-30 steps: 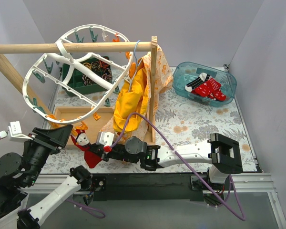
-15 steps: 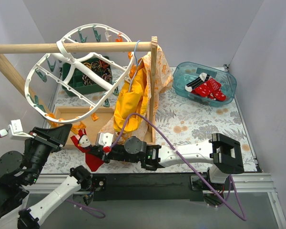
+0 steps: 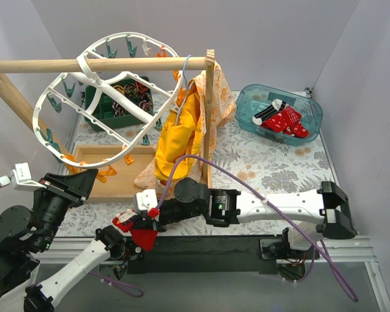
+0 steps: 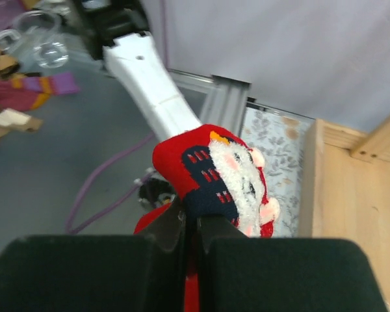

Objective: Remove the socks clipped to the hanger

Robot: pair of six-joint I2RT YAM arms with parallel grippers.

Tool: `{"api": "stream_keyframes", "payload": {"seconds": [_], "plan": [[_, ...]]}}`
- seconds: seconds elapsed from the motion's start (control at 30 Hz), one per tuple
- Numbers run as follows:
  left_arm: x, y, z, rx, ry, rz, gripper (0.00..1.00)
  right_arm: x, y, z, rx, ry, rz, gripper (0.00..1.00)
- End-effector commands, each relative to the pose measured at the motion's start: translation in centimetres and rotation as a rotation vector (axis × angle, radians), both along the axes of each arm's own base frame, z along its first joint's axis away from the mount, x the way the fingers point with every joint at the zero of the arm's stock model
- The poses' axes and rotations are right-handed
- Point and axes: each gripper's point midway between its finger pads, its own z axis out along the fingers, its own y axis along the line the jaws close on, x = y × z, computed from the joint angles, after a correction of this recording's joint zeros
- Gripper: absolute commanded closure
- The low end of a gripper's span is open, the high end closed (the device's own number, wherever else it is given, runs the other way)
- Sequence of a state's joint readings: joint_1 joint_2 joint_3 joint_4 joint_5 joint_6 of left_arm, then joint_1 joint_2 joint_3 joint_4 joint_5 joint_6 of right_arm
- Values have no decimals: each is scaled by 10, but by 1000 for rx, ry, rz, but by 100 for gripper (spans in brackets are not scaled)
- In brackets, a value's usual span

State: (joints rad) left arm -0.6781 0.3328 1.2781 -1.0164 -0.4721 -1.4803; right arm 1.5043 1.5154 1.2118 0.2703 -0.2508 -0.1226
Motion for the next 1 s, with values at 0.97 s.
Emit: {"api": "stream_keyframes", "payload": {"seconds": [0.97], "plan": [[10,-14,-4,7,41,-23,100,293,-348,141,165,-550,-1757,99]]}}
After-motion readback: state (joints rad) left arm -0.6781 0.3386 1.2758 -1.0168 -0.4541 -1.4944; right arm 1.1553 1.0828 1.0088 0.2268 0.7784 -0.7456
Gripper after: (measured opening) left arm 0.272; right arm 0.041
